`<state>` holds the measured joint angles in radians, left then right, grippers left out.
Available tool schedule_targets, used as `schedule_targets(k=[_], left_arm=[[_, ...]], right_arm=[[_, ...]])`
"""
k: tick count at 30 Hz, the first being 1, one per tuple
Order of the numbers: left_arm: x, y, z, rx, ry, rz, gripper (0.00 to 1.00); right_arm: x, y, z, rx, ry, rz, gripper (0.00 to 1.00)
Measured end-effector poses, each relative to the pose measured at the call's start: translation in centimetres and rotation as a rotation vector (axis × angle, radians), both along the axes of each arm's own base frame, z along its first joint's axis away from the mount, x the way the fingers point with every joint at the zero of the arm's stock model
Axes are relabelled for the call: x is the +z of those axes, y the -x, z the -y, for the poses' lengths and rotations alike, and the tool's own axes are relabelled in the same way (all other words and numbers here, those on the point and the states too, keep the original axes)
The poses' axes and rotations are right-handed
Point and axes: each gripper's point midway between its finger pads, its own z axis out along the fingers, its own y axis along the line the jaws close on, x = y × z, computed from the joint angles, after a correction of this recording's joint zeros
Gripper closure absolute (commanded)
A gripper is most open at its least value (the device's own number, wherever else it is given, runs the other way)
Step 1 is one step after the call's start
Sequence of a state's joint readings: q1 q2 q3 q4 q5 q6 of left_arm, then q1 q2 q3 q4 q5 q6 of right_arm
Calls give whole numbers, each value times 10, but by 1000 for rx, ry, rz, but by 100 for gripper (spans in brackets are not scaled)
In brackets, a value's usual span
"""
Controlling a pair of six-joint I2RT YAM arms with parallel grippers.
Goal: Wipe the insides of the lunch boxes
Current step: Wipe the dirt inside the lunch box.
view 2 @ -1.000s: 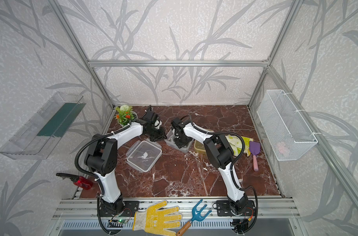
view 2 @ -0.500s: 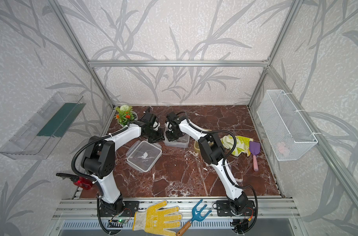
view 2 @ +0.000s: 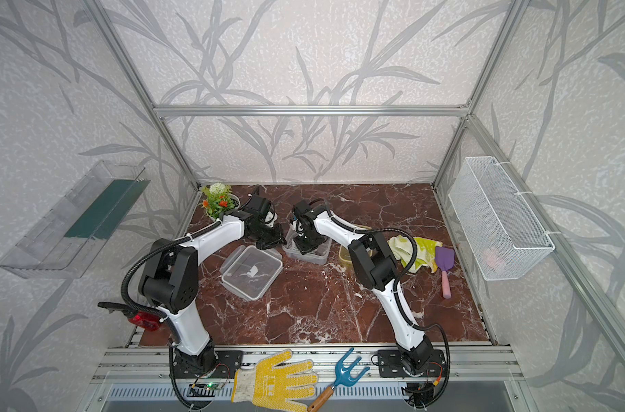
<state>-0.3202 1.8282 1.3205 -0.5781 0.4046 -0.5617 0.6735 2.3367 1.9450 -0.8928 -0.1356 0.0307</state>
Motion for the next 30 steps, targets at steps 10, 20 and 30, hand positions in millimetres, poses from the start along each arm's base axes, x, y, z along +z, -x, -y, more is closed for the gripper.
schedule_targets(k=[10,20,30], left_arm=[[3,-2,-1,-4,-12,17,82],[3,3,1,-24,-31,17,82],[30,-2,16,-56,26,103,52]], right_arm=[[5,-6,66,118,448,79,97],[17,-41,103,149,768,270,96],[16,-59,75,84,661,367,96]])
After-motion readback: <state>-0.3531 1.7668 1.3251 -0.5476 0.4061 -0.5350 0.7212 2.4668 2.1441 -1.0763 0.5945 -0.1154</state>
